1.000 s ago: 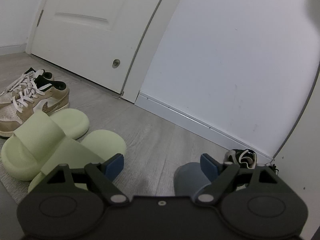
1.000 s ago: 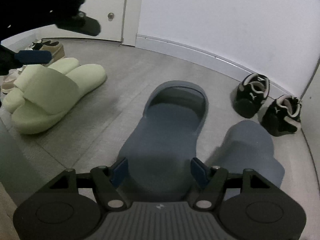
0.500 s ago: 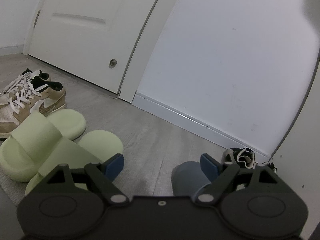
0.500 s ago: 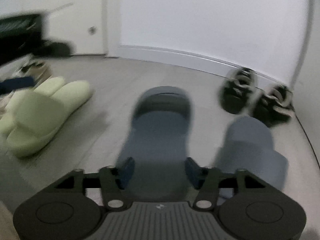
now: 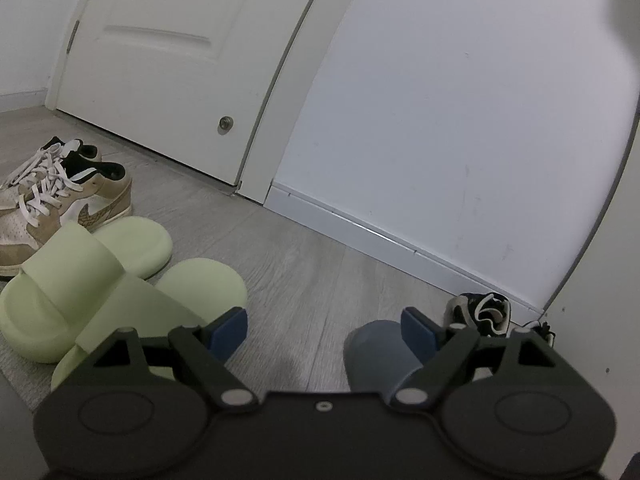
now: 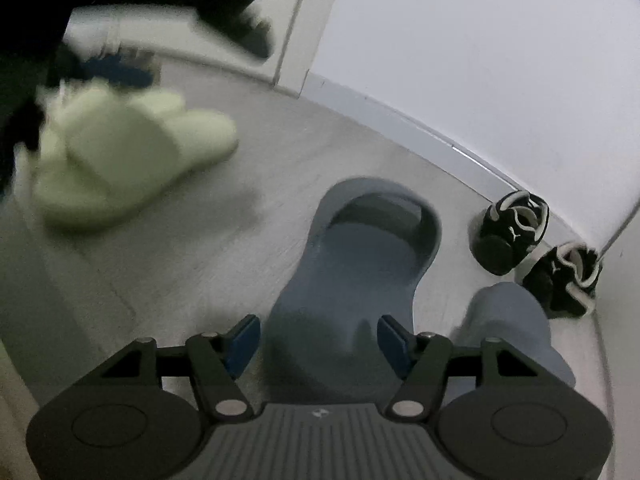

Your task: Organize scattered shoes

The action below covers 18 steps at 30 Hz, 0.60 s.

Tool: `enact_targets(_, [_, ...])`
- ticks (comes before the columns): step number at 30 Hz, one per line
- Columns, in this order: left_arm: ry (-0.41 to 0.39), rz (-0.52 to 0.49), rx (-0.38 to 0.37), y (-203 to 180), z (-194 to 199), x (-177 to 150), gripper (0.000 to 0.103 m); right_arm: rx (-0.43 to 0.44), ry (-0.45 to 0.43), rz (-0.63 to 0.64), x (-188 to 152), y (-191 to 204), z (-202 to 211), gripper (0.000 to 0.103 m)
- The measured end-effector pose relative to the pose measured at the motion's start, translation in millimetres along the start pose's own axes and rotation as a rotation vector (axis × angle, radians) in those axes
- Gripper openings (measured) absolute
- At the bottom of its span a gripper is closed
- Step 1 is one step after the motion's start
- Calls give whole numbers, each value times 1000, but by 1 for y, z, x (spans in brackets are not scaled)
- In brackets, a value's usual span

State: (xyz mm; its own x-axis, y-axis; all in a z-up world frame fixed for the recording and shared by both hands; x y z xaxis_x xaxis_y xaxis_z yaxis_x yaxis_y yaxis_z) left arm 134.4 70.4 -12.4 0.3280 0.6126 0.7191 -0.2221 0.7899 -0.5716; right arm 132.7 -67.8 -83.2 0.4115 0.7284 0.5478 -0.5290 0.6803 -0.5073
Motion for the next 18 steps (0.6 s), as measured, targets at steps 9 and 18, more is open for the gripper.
enact_targets(9, [0,-1,0,-1,0,-1,85,-94,93,-104,-10,-28,-5,65])
enact_targets(18, [18,-34,40,-4,-5,-4,86,-227,102,-476,-34,-87,-5,67])
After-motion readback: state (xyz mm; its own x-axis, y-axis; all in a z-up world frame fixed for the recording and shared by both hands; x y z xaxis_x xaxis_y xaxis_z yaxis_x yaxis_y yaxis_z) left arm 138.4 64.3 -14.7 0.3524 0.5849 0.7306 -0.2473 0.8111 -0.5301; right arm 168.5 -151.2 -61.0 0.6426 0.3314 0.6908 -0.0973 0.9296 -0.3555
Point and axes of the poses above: each gripper's, at about its wrist camera, not at the fingertips, and z roughly against the way its jaws point, y to its left, x to its top, the point moved 1 cm from there along -z, roughly the way its jaws point, and after that the axes turned 13 degrees about z, right-handed, at the moved point
